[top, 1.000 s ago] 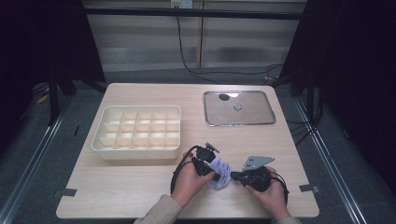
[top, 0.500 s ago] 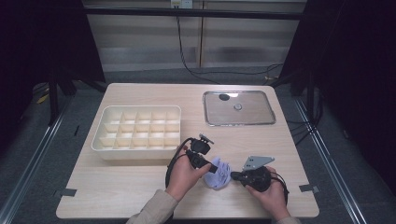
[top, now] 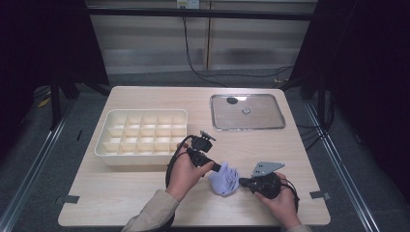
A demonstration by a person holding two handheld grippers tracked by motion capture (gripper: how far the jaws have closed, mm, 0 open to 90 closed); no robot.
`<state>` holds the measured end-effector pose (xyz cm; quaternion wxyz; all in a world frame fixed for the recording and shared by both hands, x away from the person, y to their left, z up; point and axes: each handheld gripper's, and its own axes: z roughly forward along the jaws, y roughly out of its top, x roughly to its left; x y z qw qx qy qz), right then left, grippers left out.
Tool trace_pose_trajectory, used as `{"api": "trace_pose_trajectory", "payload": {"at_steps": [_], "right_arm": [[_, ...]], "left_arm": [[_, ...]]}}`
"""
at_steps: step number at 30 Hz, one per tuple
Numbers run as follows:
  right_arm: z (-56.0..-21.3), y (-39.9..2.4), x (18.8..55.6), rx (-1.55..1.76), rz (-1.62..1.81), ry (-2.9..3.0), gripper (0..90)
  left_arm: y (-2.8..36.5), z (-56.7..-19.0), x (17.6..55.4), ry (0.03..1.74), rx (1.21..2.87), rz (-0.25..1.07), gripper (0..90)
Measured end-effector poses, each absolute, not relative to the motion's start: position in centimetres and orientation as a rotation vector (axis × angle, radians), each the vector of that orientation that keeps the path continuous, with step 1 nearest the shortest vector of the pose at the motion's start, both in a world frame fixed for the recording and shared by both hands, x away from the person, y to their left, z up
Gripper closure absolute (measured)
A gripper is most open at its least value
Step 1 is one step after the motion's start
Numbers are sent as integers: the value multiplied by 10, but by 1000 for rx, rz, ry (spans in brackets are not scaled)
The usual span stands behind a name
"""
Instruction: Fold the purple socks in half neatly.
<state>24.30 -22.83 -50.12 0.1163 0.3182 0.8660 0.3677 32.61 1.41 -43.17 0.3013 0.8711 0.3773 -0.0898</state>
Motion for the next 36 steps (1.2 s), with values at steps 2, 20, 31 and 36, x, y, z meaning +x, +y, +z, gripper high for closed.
{"api": "trace_pose_trajectory", "payload": {"at_steps": [2, 20, 31, 36], "right_arm": [[-502, -229, 244, 927, 1083, 2534, 884], [-501, -229, 242, 917, 1076, 2537, 891], [-502, -229, 242, 925, 1081, 2529, 892], [-502, -230, 241, 916, 1080, 2532, 892]], "left_arm": [[14, -433, 327, 1026, 2294, -242, 677], [18, -454, 335, 1051, 2300, -297, 633], [17, -462, 333, 1060, 2307, -326, 654], [18, -464, 331, 1054, 2322, -312, 673]]}}
